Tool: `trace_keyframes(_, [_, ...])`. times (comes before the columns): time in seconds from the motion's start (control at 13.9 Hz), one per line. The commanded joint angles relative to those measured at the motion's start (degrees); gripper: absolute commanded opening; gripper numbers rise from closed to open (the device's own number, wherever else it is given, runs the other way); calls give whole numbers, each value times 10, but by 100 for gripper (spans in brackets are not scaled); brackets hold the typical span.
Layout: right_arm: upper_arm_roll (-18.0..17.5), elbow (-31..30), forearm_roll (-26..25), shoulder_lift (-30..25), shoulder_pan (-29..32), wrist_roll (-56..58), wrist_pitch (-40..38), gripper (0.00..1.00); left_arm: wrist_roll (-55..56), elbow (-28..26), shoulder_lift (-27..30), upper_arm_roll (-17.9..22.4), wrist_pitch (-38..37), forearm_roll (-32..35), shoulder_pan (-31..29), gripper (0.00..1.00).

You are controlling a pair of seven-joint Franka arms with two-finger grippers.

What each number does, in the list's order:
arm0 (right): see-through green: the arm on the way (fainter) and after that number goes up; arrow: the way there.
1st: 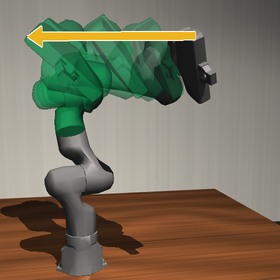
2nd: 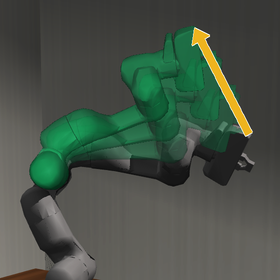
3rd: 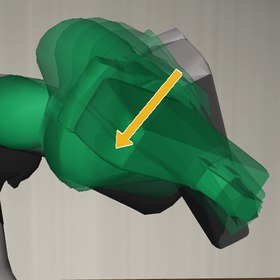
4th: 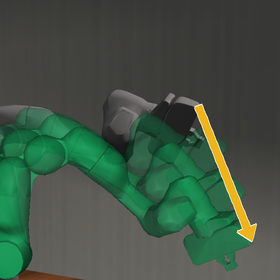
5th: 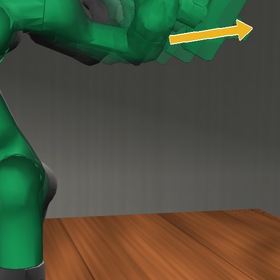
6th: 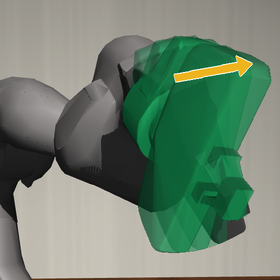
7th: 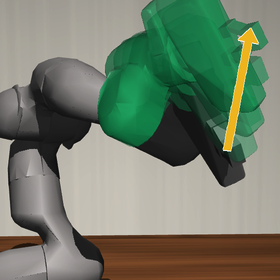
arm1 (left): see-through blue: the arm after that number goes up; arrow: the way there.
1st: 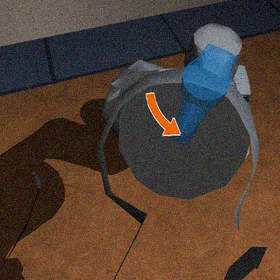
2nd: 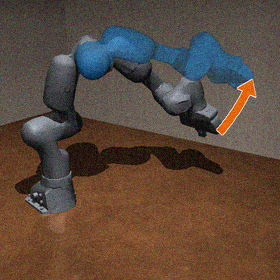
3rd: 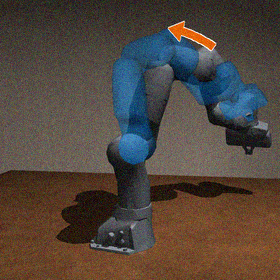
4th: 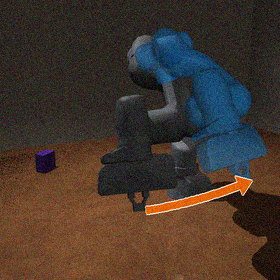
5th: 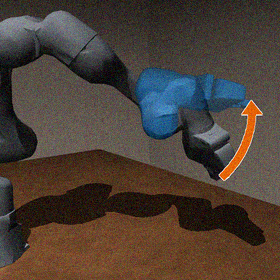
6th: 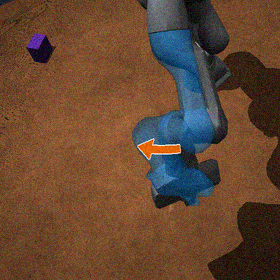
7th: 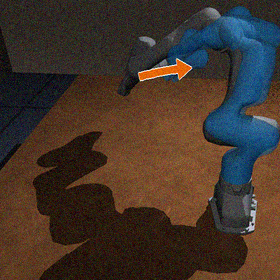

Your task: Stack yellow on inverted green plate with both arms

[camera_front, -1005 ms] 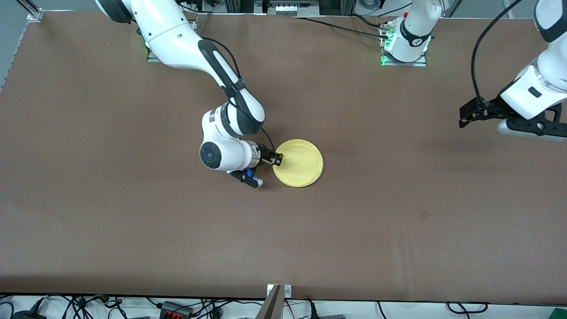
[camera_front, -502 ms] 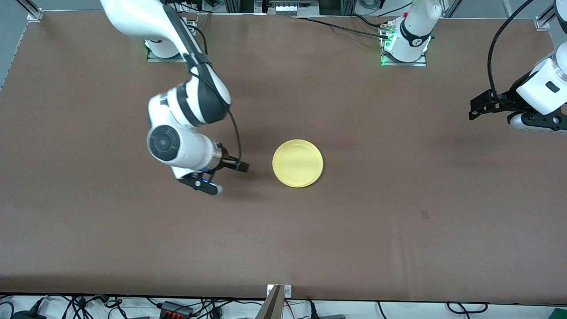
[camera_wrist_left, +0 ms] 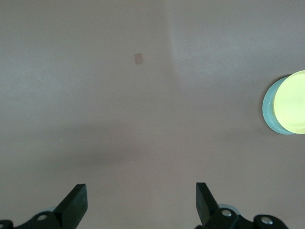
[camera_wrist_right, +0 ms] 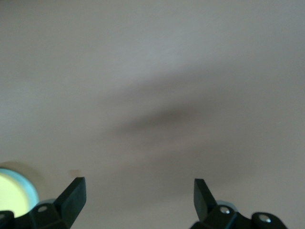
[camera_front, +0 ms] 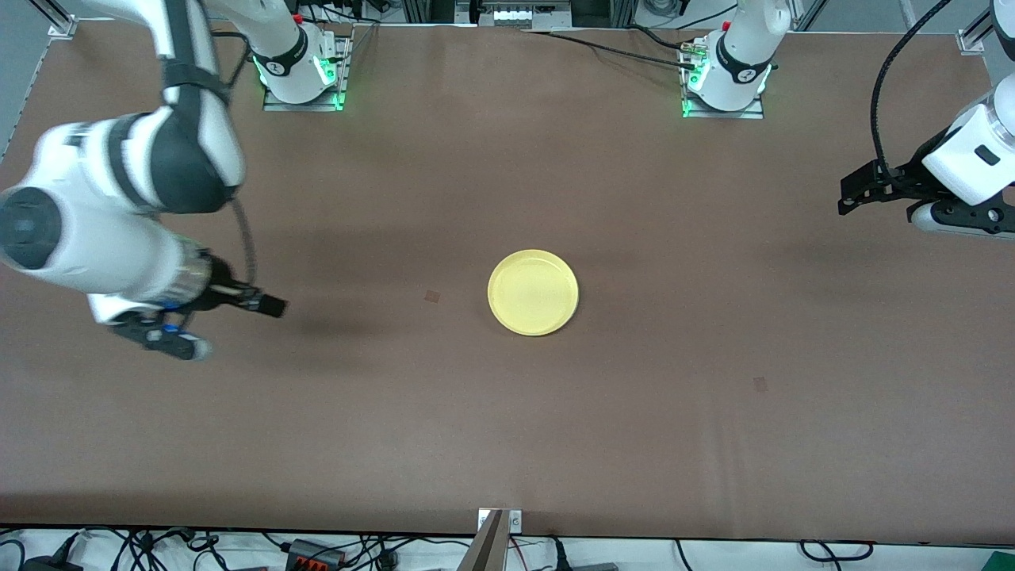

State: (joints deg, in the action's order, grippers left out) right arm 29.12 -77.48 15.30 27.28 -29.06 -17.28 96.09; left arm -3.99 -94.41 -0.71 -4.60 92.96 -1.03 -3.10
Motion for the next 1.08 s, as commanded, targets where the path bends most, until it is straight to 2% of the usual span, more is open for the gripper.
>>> trace_keyframes(0.0, [31,-4,-30,-10,-13,34,-13,100,-5,19,-9,-6,-13,-8,-7,100])
trace_keyframes(0.14, [12,-5,-54,-33,25,37,-7,100,-5,19,-9,-6,-11,-8,-7,100])
trace_keyframes(0.22, [-19,-8,-69,-48,51,45,0,100,-5,19,-9,-6,-11,-7,-6,100])
trace_keyframes(0.36, [-105,-12,-125,-84,132,63,3,100,-7,17,-2,12,-9,-9,25,100])
trace_keyframes(0.43, [-164,-14,-143,-98,190,72,4,100,-8,14,1,58,-7,-8,65,100])
trace_keyframes(0.5, [-213,-20,-154,-110,237,80,4,100,-8,14,-2,77,-4,-8,79,100])
trace_keyframes(0.57, [-247,-33,-156,-121,277,89,5,100,-8,14,-1,72,-3,-7,78,100])
trace_keyframes(0.72, [-261,-70,-156,-153,305,134,23,100,-8,15,-1,22,-3,-4,31,100])
trace_keyframes(0.86, [-261,-98,-157,-182,318,177,37,100,-8,16,0,24,-4,-3,39,100])
trace_keyframes(1.0, [-262,-94,-157,-193,328,213,31,100,-8,15,1,25,-4,-3,40,100])
